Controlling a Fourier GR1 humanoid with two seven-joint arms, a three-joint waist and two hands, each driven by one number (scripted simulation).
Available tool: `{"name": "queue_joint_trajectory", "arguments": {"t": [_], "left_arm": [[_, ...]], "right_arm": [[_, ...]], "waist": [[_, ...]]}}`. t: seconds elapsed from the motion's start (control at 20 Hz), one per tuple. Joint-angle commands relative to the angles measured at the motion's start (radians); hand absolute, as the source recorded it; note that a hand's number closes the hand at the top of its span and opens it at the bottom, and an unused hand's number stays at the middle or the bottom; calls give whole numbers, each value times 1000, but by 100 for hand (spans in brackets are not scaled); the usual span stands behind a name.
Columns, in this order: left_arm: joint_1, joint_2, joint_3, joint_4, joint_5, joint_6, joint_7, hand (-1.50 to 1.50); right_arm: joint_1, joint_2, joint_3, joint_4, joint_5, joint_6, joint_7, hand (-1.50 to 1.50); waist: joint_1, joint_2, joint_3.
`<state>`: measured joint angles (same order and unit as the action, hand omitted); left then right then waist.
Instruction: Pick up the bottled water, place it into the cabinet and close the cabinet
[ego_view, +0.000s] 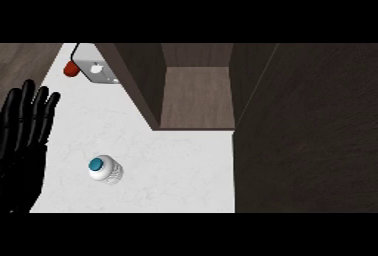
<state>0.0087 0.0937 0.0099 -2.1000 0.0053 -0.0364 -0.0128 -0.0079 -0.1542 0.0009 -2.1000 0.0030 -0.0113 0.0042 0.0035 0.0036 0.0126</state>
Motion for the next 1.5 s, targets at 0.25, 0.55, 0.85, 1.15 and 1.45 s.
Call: {"name": "queue_joint_trajectory", "arguments": {"t": [0.25, 0.55, 0.85, 1.15, 1.45], "left_arm": [[189, 124, 145, -124, 223, -213, -12, -150], [291, 121, 162, -230, 483, -214, 243, -150], [365, 80, 146, -370, 488, -180, 338, -150], [358, 114, 255, -361, 571, -189, 417, -150], [381, 62, 199, -334, 433, -239, 366, -150]], "right_arm": [[191, 74, 101, -145, 53, 5, -23, -150], [221, 36, 190, -222, -95, 120, 106, -150], [235, 45, 246, -351, -46, 88, 235, -150], [279, 79, 348, -367, 40, 69, 217, -150], [152, 126, 448, -461, 130, -22, 433, -150]], "waist": [[1, -7, -13], [5, -8, -13], [1, -6, -13], [-1, -6, -12], [2, -6, -13]]}}
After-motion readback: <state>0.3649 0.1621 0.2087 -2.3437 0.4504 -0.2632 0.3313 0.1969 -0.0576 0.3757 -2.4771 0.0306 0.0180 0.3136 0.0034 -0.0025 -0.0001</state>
